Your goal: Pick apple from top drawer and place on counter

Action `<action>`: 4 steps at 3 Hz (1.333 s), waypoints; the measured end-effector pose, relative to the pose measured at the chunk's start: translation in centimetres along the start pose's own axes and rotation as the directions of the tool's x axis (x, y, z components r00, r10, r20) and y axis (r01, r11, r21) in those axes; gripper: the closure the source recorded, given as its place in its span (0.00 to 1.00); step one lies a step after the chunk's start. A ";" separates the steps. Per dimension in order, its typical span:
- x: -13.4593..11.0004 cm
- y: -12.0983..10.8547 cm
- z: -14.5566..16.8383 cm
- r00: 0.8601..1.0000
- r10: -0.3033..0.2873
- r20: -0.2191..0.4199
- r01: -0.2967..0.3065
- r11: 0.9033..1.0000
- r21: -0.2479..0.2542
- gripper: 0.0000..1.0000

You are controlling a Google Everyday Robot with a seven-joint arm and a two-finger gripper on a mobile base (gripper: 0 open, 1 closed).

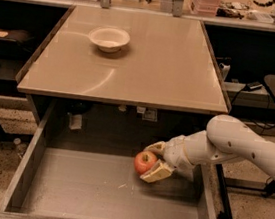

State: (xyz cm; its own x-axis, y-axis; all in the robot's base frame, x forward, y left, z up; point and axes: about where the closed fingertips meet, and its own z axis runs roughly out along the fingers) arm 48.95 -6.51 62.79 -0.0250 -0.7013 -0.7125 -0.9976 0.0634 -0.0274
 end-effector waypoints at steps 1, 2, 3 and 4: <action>-3.6 0.7 -3.4 0.998 -0.055 -0.010 0.055 0.998 0.038 1.00; -7.6 0.4 -7.5 0.993 -0.118 -0.026 0.120 0.988 0.095 1.00; -12.2 -1.5 -12.3 0.985 -0.166 -0.052 0.172 0.974 0.150 1.00; -16.3 -4.7 -17.0 0.979 -0.188 -0.078 0.200 0.955 0.219 1.00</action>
Offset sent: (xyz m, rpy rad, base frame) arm 0.0018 -0.0058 0.1977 -0.0564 -0.2890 0.0068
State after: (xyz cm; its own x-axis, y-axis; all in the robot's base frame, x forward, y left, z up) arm 52.94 -7.50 86.46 0.1577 -0.7539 -0.6378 -0.9437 0.0752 -0.3222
